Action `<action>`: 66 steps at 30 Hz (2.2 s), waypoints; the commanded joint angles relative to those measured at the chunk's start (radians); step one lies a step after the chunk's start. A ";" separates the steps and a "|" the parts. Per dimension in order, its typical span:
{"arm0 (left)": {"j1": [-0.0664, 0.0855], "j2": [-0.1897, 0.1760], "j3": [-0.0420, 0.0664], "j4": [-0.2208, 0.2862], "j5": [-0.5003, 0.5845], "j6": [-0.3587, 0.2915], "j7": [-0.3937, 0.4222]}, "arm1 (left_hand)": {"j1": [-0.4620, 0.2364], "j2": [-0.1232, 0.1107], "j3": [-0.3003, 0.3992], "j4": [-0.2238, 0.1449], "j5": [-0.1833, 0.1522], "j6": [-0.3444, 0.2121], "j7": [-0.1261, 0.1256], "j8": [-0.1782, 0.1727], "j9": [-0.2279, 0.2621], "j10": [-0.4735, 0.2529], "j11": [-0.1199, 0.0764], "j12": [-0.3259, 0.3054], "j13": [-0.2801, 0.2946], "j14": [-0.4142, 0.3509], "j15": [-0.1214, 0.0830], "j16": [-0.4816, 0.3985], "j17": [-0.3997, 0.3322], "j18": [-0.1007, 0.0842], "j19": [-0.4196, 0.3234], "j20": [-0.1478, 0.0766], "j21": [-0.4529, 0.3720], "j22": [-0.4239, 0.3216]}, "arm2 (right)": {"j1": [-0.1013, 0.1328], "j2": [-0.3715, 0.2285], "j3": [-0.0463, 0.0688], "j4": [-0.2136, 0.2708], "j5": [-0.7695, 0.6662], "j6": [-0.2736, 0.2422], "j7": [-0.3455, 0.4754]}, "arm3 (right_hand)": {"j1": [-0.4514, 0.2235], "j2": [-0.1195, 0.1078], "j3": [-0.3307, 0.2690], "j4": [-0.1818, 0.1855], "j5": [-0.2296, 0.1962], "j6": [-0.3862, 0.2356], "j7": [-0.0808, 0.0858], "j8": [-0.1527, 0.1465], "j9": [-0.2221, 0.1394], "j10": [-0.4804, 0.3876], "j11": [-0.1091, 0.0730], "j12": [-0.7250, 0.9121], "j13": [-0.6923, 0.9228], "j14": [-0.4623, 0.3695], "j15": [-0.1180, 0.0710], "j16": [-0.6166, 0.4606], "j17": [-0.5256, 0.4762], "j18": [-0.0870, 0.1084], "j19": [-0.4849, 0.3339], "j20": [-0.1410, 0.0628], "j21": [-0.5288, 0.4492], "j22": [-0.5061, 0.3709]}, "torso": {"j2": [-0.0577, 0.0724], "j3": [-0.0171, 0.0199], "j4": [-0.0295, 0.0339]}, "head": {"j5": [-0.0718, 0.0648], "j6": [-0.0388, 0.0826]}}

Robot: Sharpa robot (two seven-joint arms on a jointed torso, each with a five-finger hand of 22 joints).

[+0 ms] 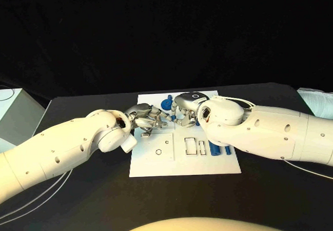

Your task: Assemble the parts on the task board

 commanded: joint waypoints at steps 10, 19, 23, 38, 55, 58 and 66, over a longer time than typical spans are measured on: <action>-0.001 -0.002 0.000 -0.005 -0.005 0.008 0.000 | -0.009 0.005 0.003 0.000 0.000 -0.002 0.007 -0.007 -0.005 0.000 0.006 0.005 0.002 0.022 0.006 0.007 0.124 -0.019 0.003 0.004 0.005 0.002 | 0.000 -0.004 0.001 0.007 -0.002 -0.009 0.003 | -0.007 0.000 0.004 -0.003 -0.001 0.006 -0.002 0.004 0.001 0.007 0.002 0.004 0.107 0.051 -0.004 0.007 0.011 -0.015 0.083 -0.003 0.006 0.131 | 0.000 -0.0004 0.0005 | 0.000 0.000; -0.001 -0.003 0.000 -0.007 -0.005 0.009 -0.005 | -0.012 0.003 0.000 0.001 0.000 -0.006 0.010 -0.011 -0.009 0.000 0.008 0.006 0.002 0.022 0.008 0.007 0.123 -0.019 0.002 0.006 0.004 0.002 | 0.000 -0.005 0.001 0.009 -0.002 -0.013 0.002 | -0.007 -0.001 0.005 -0.005 -0.001 0.006 -0.002 0.004 0.001 0.008 0.002 0.005 0.108 0.051 -0.004 0.007 0.012 -0.015 0.083 -0.003 0.006 0.131 | 0.000 -0.0002 0.0005 | 0.000 -0.001; -0.001 -0.002 0.000 -0.008 -0.005 0.011 -0.006 | -0.012 0.003 0.000 0.001 0.000 -0.006 0.010 -0.011 -0.009 0.000 0.008 0.006 0.002 0.022 0.008 0.007 0.123 -0.019 0.002 0.006 0.004 0.002 | 0.000 -0.005 0.001 0.012 -0.002 -0.018 0.002 | -0.007 -0.001 0.006 -0.006 -0.001 0.006 -0.002 0.005 0.001 0.008 0.001 0.005 0.108 0.051 -0.005 0.007 0.012 -0.015 0.083 -0.003 0.006 0.131 | 0.000 -0.0002 0.0010 | 0.001 -0.002; -0.001 -0.001 0.000 -0.010 -0.004 0.009 -0.013 | -0.010 0.003 0.001 -0.001 0.000 -0.017 0.008 -0.020 -0.016 0.000 0.008 0.007 0.002 0.024 0.010 0.010 0.126 -0.019 0.003 0.008 0.008 0.007 | 0.000 -0.005 0.002 0.028 -0.005 -0.033 0.002 | -0.008 -0.003 0.007 -0.008 0.000 0.007 -0.002 0.005 0.001 0.009 0.001 0.005 0.109 0.051 -0.005 0.007 0.012 -0.015 0.083 -0.004 0.009 0.134 | 0.000 -0.0003 -0.0001 | 0.003 -0.004; -0.001 -0.005 0.000 -0.008 0.001 0.001 -0.012 | -0.009 0.004 0.001 -0.002 0.000 -0.018 0.007 -0.023 -0.017 0.000 0.008 0.007 0.002 0.024 0.010 0.010 0.126 -0.019 0.004 0.009 0.009 0.009 | 0.001 0.003 0.002 0.004 -0.005 -0.023 -0.001 | -0.009 -0.003 0.008 -0.008 0.001 0.007 -0.002 0.006 0.001 0.009 0.001 0.005 0.109 0.051 -0.005 0.008 0.013 -0.015 0.083 -0.004 0.009 0.134 | -0.001 -0.0014 -0.0005 | 0.000 -0.002; -0.001 -0.012 0.000 -0.011 0.001 -0.007 -0.012 | -0.011 0.003 0.000 -0.002 0.000 -0.017 0.010 -0.024 -0.018 -0.001 0.009 0.008 0.003 0.023 0.010 0.009 0.125 -0.019 0.004 0.009 0.009 0.009 | 0.002 0.002 0.002 -0.005 -0.005 -0.018 -0.002 | -0.009 -0.003 0.008 -0.008 0.001 0.007 -0.002 0.006 0.001 0.009 0.001 0.005 0.109 0.051 -0.005 0.008 0.013 -0.015 0.083 -0.004 0.009 0.134 | -0.001 -0.0014 -0.0002 | 0.000 -0.001; -0.001 -0.030 0.000 -0.022 0.002 -0.023 -0.013 | -0.012 0.001 -0.002 -0.002 -0.001 -0.008 0.013 -0.022 -0.016 -0.001 0.011 0.009 0.003 0.023 0.011 0.008 0.124 -0.019 0.003 0.010 0.009 0.008 | 0.003 0.008 0.002 -0.022 -0.005 -0.013 -0.003 | -0.010 -0.004 0.010 -0.009 0.001 0.007 -0.002 0.006 0.001 0.009 0.001 0.005 0.109 0.051 -0.005 0.008 0.013 -0.015 0.084 -0.004 0.010 0.135 | 0.000 -0.0017 0.0010 | -0.004 0.000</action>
